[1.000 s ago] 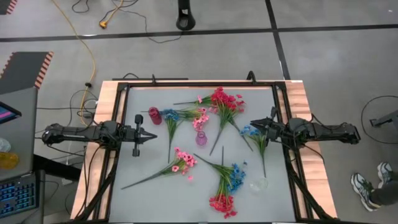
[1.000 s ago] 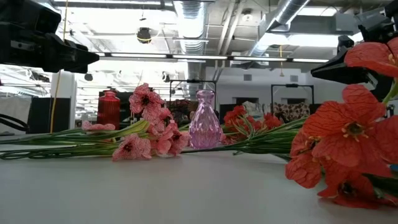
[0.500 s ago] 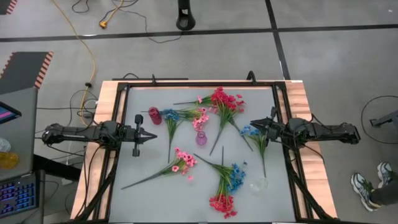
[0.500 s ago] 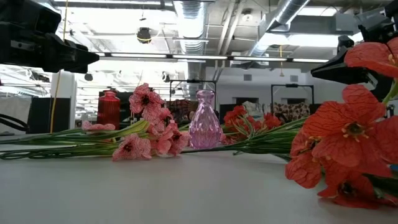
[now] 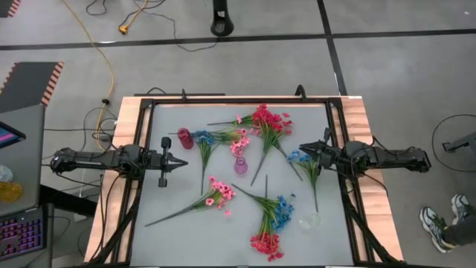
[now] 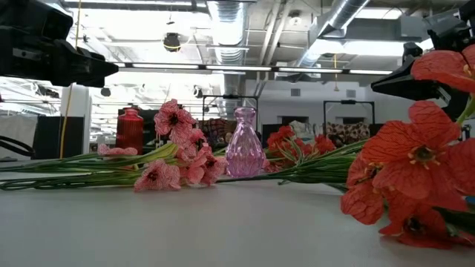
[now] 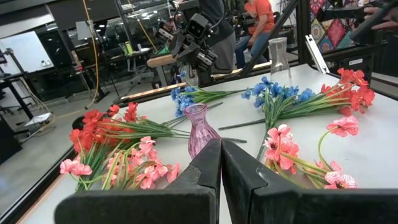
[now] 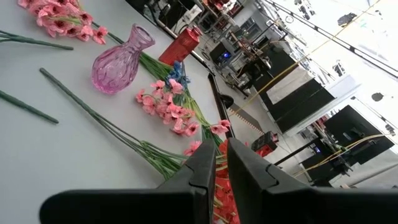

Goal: Sort flowers into vase by color
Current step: Put the right blue flowers into the transparent vase

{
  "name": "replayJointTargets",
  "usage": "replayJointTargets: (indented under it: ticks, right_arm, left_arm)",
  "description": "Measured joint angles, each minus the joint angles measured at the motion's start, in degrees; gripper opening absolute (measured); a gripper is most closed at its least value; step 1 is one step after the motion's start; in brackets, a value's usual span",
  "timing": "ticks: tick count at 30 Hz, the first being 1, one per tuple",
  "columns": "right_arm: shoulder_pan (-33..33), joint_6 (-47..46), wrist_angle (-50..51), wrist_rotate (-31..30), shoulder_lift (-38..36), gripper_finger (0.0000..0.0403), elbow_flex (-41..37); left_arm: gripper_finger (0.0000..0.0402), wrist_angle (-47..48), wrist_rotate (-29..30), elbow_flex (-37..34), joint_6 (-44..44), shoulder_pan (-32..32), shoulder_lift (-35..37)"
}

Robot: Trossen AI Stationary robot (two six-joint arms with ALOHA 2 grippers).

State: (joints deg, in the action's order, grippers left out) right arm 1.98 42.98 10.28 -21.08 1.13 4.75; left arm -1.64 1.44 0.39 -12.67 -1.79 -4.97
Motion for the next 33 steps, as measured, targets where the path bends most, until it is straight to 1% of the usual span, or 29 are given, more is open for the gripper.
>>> replayJointTargets:
  ticks: [2,4,6,9,11,14,17,25,30,33]
  right_arm:
    - [0.10,-2.16,0.04,0.40,0.02,0.0068,0.00]
    - [0.36,-9.73,0.07,2.34,0.02,0.0068,0.00]
    - [0.63,-21.03,0.13,4.60,0.02,0.0068,0.00]
    - [1.26,-40.41,0.15,7.21,0.02,0.0068,0.00]
    - [1.76,-52.15,0.15,7.69,0.02,0.0068,-0.02]
    - [2.19,-64.28,0.13,7.72,0.02,0.0068,-0.02]
    - [2.10,-68.48,0.11,7.69,0.02,0.0068,-0.02]
    - [2.05,-68.76,-0.05,6.84,0.02,0.0068,-0.02]
    - [2.05,-77.84,-1.08,6.21,0.02,0.0071,-0.04]
    - [2.05,-81.06,-2.78,5.95,0.04,0.0082,-0.04]
  left_arm:
    - [0.0000,-0.01,0.00,-0.01,-0.01,-0.01,0.00]
    - [0.0000,-0.01,0.01,-0.01,-0.02,0.00,0.00]
    - [0.0000,-0.01,0.01,-0.01,0.00,-0.01,0.00]
    - [0.0000,-0.01,0.01,0.01,-0.02,-0.01,0.00]
    - [0.0000,0.00,0.01,0.01,-0.02,-0.01,0.00]
    - [0.0000,-0.01,0.01,-0.01,-0.02,-0.01,0.00]
    - [0.0000,0.00,0.01,0.00,-0.02,0.00,0.00]
    - [0.0000,-0.01,0.01,0.01,-0.02,-0.01,0.00]
    - [0.0000,-0.01,0.01,-0.01,-0.02,0.01,0.00]
    - [0.0000,-0.01,0.01,-0.01,-0.02,-0.01,0.00]
